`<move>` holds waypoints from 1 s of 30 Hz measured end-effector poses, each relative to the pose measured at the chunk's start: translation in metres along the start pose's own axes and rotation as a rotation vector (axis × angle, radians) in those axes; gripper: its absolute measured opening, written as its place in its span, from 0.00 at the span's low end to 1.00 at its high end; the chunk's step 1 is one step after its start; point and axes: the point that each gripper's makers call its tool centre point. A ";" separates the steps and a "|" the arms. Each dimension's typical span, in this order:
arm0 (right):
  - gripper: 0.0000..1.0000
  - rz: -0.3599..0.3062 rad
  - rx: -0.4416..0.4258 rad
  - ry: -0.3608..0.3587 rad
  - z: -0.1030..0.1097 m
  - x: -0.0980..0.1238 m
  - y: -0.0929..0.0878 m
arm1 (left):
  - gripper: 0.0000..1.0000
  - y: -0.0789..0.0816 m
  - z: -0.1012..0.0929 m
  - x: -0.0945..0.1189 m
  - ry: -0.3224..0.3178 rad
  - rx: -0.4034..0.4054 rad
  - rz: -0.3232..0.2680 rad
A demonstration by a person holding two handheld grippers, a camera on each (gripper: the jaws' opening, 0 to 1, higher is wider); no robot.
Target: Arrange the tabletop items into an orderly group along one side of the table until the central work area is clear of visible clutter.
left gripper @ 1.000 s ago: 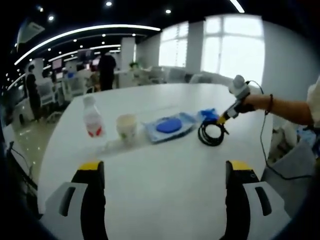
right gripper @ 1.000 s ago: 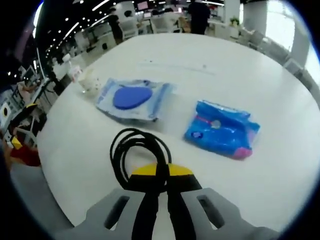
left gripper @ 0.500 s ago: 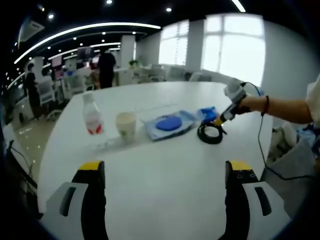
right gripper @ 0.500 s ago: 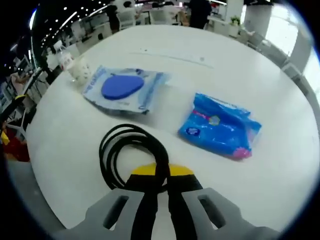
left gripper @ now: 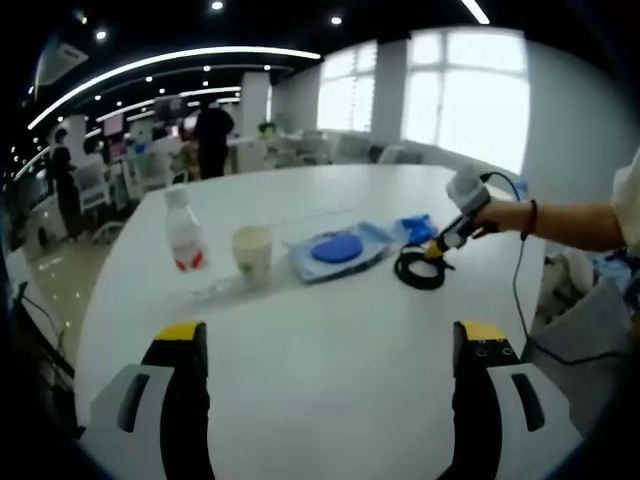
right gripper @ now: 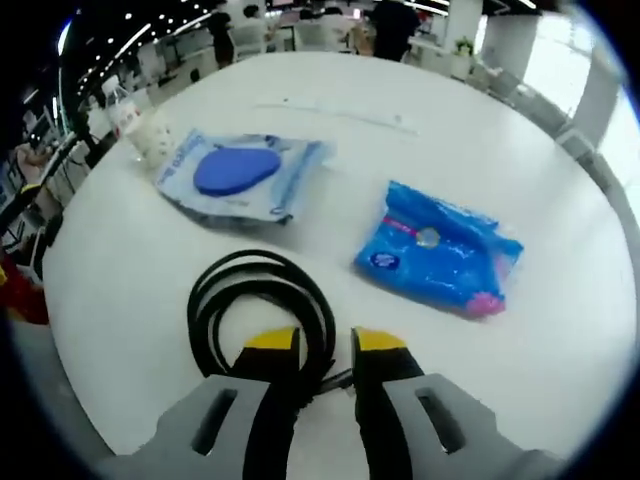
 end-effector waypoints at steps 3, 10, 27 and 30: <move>0.30 -0.019 -0.021 0.007 0.001 0.003 0.003 | 0.99 -0.001 0.001 0.000 0.004 -0.004 0.004; 0.54 -0.070 -0.049 0.042 0.013 0.015 0.008 | 0.99 -0.003 0.001 0.001 0.005 -0.004 0.014; 0.99 -0.195 -0.054 0.120 0.058 0.066 0.014 | 0.99 -0.002 0.001 0.003 0.005 -0.004 0.016; 0.99 -0.236 -0.031 0.139 0.070 0.080 0.018 | 0.99 -0.002 0.004 0.004 0.007 0.004 0.013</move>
Point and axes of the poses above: the point that each gripper's makers call its tool centre point, and the gripper's own axes: x roughly backward along the fingers, z roughly to its left, y roughly out of its top, and after that the axes turned 9 degrees about y, right-handed
